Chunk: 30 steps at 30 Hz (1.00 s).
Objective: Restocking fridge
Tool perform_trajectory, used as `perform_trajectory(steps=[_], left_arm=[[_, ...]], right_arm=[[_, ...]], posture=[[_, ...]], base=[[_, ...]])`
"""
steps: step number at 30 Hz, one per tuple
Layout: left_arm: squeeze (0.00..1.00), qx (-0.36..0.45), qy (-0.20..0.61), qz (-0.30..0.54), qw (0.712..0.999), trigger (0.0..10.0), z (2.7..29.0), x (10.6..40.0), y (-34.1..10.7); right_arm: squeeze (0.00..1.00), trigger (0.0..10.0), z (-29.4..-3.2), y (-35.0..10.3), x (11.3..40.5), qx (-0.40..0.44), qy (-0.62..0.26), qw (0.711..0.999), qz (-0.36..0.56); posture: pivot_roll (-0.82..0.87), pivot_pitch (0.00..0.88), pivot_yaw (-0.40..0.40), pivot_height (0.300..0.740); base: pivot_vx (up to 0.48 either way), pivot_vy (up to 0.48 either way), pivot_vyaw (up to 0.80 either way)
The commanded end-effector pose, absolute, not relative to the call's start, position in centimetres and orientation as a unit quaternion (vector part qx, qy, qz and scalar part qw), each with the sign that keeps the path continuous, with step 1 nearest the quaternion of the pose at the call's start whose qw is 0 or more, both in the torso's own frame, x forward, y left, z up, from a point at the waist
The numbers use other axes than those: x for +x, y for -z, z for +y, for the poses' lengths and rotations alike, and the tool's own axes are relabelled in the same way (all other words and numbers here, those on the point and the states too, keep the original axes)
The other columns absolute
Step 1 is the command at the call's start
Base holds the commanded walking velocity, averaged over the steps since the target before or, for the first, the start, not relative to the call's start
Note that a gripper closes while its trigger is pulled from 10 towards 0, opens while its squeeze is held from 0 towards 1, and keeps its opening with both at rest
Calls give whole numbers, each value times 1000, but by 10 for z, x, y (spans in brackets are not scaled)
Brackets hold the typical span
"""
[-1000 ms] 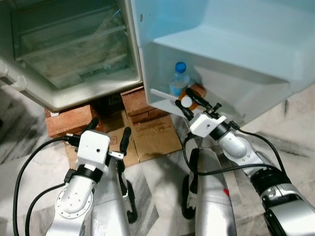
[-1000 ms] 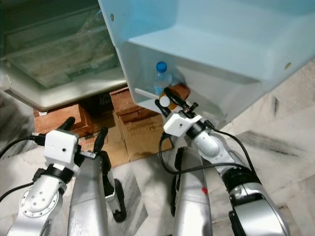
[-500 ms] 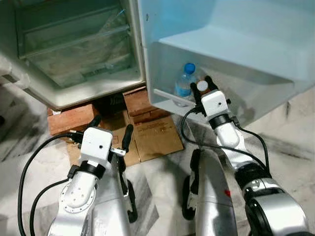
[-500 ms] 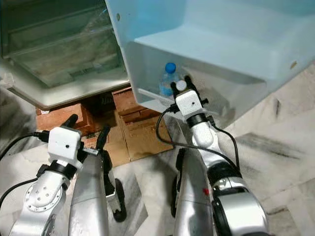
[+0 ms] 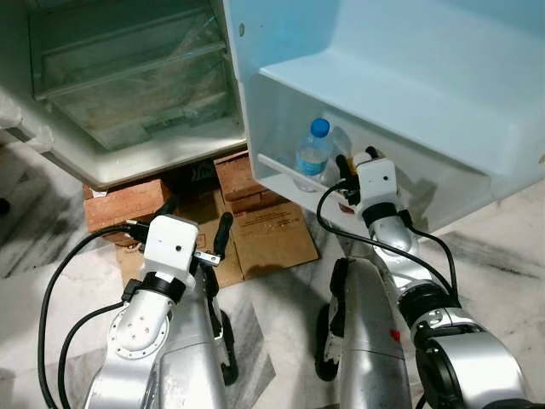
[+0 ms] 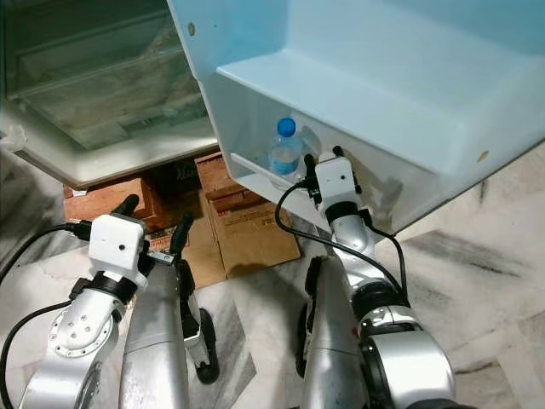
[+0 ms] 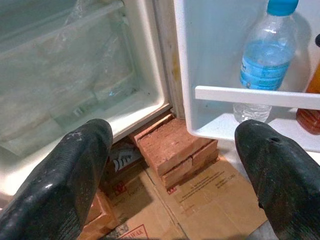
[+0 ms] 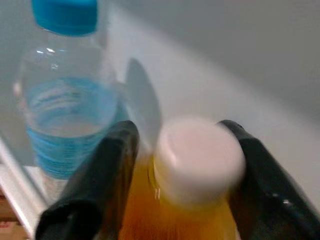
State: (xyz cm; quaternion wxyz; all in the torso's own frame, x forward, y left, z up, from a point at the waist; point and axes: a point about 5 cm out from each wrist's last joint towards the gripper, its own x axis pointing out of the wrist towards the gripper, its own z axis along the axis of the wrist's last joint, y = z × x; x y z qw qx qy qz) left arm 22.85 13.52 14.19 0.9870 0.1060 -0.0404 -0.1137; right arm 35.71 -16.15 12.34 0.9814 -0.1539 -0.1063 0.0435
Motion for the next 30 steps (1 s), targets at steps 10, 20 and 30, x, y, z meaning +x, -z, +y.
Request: perform_trajectory(steps=[10, 20, 30], left_arm=[[0, 128, 100, -12, 987, 10000, 135, 241, -126], [0, 151, 92, -2, 984, 10000, 131, 255, -117], [0, 122, 72, 16, 990, 10000, 142, 262, -105]], right_arm=[[1000, 10000, -186, -138, 342, -174, -50, 970, -160], [1000, 10000, -191, -150, 314, -190, -33, 962, -194], [1000, 10000, -187, -136, 269, -96, -3, 986, -136]], posture=[[28, 270, 52, 552], [-12, 207, 65, 552], [-76, 150, 108, 552]], base=[[0, 0, 0], [0, 0, 0], [0, 0, 0]])
